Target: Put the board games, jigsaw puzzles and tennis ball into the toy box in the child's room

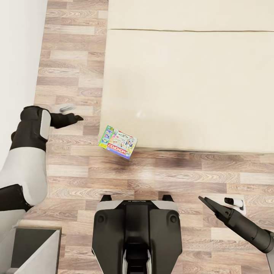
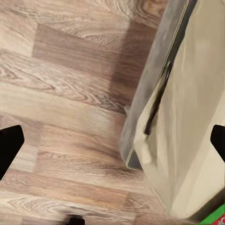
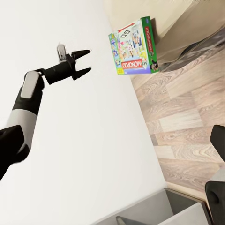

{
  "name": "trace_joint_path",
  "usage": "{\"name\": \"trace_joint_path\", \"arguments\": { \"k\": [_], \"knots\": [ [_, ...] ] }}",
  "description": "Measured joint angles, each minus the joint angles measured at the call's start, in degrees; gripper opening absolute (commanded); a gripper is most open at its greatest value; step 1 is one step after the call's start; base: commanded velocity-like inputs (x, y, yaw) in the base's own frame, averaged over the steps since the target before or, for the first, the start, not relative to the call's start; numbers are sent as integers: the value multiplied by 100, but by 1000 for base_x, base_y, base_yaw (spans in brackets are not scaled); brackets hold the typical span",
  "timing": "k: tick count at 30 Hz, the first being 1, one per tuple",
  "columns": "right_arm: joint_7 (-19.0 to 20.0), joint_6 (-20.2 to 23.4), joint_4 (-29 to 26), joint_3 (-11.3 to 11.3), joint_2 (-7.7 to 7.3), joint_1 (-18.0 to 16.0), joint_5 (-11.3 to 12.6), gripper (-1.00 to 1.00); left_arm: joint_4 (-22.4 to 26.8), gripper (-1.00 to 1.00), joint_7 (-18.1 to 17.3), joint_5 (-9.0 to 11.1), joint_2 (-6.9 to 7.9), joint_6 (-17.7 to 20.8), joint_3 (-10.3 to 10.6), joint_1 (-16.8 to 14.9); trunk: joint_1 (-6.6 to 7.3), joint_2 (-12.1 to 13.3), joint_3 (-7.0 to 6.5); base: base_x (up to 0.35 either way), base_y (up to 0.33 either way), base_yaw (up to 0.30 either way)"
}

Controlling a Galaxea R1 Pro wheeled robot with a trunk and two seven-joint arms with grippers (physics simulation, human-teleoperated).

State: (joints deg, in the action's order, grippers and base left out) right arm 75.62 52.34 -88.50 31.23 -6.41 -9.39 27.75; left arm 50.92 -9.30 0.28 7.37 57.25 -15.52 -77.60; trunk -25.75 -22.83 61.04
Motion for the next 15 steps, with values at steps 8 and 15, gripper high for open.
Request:
{"name": "trace_joint_path", "arguments": {
  "k": [8,15],
  "knots": [
    [-10,0,0,17,4,0,-5,100,-17,100,-1091,8,739,162,-84,85,0,0,0,0,0,0],
    [-28,0,0,14,17,0,-46,100,-118,100,-2055,3,1164,197,-105,501,0,1,0,0,0,0]
  ]
}}
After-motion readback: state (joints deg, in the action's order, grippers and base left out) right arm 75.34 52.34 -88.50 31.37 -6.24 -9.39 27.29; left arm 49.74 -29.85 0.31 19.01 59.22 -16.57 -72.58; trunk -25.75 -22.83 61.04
